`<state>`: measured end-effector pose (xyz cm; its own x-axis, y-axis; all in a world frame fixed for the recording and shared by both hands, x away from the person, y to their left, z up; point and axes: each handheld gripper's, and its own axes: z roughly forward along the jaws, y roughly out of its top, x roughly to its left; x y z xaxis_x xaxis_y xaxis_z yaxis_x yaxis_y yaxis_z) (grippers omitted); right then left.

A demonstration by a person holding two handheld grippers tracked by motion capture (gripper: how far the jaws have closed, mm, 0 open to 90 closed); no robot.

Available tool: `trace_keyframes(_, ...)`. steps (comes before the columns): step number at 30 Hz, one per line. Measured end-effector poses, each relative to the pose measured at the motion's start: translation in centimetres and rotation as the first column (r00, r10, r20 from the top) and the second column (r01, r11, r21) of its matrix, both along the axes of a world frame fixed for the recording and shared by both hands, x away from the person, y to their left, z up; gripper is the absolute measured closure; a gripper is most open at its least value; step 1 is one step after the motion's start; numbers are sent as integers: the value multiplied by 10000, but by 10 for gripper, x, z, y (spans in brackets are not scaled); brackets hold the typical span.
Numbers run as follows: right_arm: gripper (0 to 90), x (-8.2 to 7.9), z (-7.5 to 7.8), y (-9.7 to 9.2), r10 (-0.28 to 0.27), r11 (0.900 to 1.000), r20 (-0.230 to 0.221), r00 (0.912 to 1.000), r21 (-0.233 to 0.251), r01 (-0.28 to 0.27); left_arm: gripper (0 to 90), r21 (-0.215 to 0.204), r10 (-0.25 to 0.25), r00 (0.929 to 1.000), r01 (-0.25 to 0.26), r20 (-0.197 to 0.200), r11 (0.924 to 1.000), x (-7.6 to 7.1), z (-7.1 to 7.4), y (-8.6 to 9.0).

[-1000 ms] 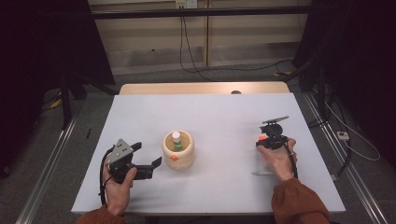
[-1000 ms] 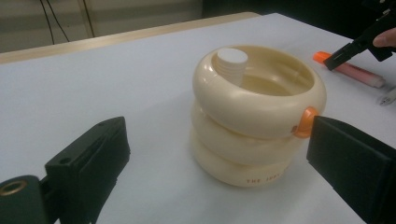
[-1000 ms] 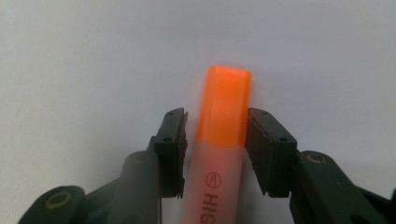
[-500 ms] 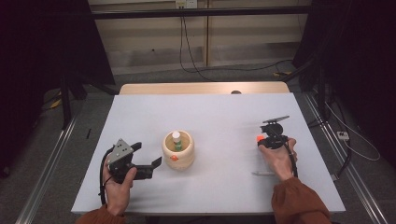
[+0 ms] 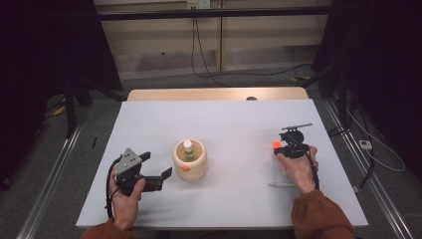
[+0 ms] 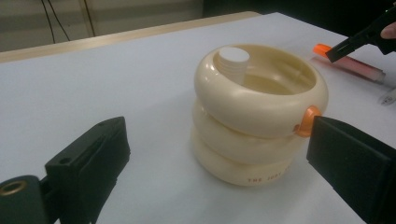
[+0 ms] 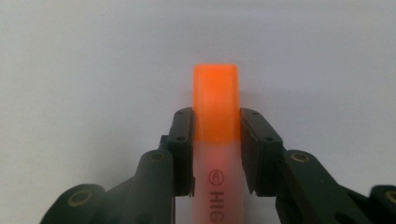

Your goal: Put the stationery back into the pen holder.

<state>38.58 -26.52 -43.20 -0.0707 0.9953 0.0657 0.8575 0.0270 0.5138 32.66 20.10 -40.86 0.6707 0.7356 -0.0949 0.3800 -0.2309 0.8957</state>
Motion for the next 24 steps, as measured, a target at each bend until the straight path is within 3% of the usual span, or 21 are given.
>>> trace_keyframes(13, 677, -7, 7, -1, 391, 9987, 1004, 9942, 293, -422, 54, 16, -6, 10000, 6, 38, 10000, 0, 0, 1)
trace_keyframes(19, 677, -12, 14, -2, 862, 9931, 1886, 9783, 620, -994, 54, -28, 11, 10000, -11, 32, 10000, -1, 1, 1)
trace_keyframes(22, 677, -15, 17, -3, 1104, 9884, 2347, 9658, 759, -1314, 54, -27, 12, 10000, -12, 21, 10000, -1, 1, 1)
trace_keyframes(24, 677, -17, 18, -3, 1349, 9850, 2745, 9521, 674, -1590, 54, -29, 14, 10000, -14, 27, 10000, -1, 1, 1)
